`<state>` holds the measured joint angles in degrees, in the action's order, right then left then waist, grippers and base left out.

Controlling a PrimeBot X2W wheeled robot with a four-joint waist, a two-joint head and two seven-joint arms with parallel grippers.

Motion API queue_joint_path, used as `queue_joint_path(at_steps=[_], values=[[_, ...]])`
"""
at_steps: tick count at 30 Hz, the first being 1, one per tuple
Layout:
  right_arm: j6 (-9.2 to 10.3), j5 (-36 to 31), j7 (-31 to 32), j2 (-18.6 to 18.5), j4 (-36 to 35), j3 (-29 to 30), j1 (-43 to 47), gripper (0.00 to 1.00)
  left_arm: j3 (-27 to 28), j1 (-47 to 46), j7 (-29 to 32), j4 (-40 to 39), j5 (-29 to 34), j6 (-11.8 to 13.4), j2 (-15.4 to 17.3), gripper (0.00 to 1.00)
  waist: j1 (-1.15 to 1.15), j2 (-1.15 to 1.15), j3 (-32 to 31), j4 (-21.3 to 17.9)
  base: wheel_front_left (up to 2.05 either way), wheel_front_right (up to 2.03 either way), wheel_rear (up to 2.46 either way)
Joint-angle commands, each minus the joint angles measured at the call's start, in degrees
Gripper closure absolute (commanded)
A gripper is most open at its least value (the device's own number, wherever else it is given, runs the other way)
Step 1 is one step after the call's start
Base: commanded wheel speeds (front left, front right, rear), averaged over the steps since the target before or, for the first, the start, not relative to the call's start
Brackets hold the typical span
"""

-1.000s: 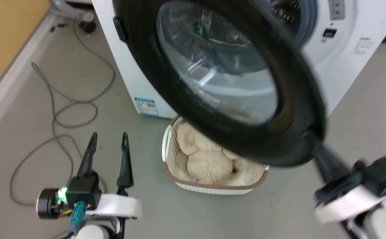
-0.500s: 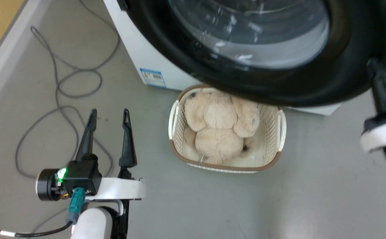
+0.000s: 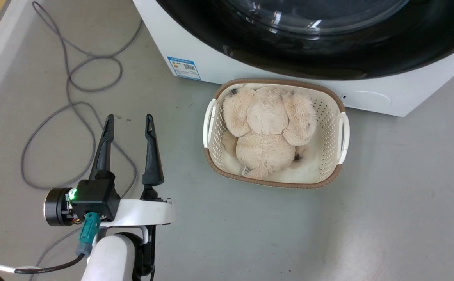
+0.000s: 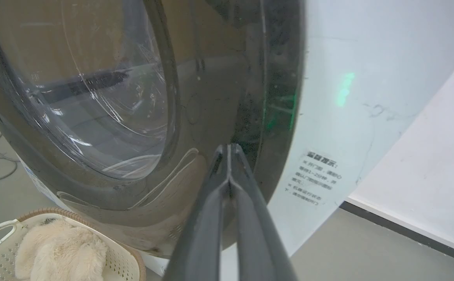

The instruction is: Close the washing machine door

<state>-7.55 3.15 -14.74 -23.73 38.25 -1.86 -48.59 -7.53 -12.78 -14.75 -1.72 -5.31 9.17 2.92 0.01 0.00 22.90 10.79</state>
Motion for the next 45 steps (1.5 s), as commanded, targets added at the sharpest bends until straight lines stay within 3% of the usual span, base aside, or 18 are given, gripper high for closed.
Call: queue_joint_path(at_steps=[1, 6, 10, 14, 23, 28, 32, 33, 34, 35, 45], values=[[0.06, -0.6, -0.3, -0.4, 1.0, 0.4, -1.7, 1.00, -0.2, -0.9, -0.2, -0.3, -0.2, 0.4, 0.0, 0.00, -0.01, 0.00, 0.2, 0.2, 0.00, 0.00, 0.00], [0.06, -1.7, -0.3, 0.8, 3.9, 2.1, -3.0, 1.00, 0.1, -0.7, -0.2, -0.3, -0.4, 0.9, 0.0, 0.00, -0.01, 0.00, 0.0, -0.1, 0.00, 0.00, 0.00], [0.06, -2.4, -0.3, 3.0, 2.2, 4.6, -1.2, 1.00, 0.9, 0.0, -0.2, 0.3, -0.2, 0.9, 0.0, 0.00, -0.01, 0.00, -1.7, -1.0, 0.00, 0.00, 0.00], [0.06, -2.5, -0.3, 5.7, -5.2, 7.1, 2.7, 1.00, 1.9, 1.4, -0.2, 1.4, 0.3, 0.8, 0.0, 0.00, -0.01, 0.00, -4.9, -2.5, 0.00, 0.00, 0.00], [0.06, -3.4, -0.3, 12.9, -29.8, 11.8, 15.3, 1.00, 4.0, 4.9, -0.2, 3.4, 2.3, -0.4, 0.0, 0.00, -0.01, 0.00, -12.6, -5.6, 0.00, 0.00, 0.00], [0.06, -3.2, -0.3, 16.9, -35.6, 10.9, 23.9, 1.00, 4.7, 7.3, -0.2, 3.7, 3.2, -0.7, 0.1, 0.00, -0.01, 0.00, -15.8, -6.7, 0.00, 0.00, 0.00], [0.06, -4.6, -0.3, 18.8, -35.1, 9.3, 30.8, 1.00, 4.9, 9.4, -0.2, 4.2, 3.8, -0.9, 0.3, 0.00, -0.01, 0.00, -18.3, -7.2, 0.00, 0.00, 0.00], [0.06, -4.2, -0.3, 19.3, -34.4, 9.2, 32.3, 0.92, 4.9, 9.8, -0.2, 4.3, 3.9, -0.9, 0.3, 0.00, -0.01, 0.00, -18.9, -7.3, 0.00, 0.00, 0.00], [0.06, -3.7, -0.3, 19.7, -33.7, 8.9, 33.7, 0.57, 4.8, 10.3, -0.2, 4.5, 4.1, -1.0, 0.4, 0.00, -0.01, 0.00, -19.4, -7.3, 0.00, 0.00, 0.00], [0.06, -3.3, -0.3, 20.0, -33.3, 8.5, 35.0, 0.00, 4.7, 10.7, -0.2, 4.6, 4.3, -1.0, 0.5, 0.00, -0.01, 0.00, -19.9, -7.4, 0.00, 0.00, 0.00], [0.06, 3.7, -0.3, 20.8, -32.5, 7.5, 46.4, 0.00, 3.7, 13.8, -0.2, 5.1, 5.0, -1.2, 1.0, 0.00, -0.01, 0.00, -23.3, -7.8, 0.00, 0.00, 0.00]])
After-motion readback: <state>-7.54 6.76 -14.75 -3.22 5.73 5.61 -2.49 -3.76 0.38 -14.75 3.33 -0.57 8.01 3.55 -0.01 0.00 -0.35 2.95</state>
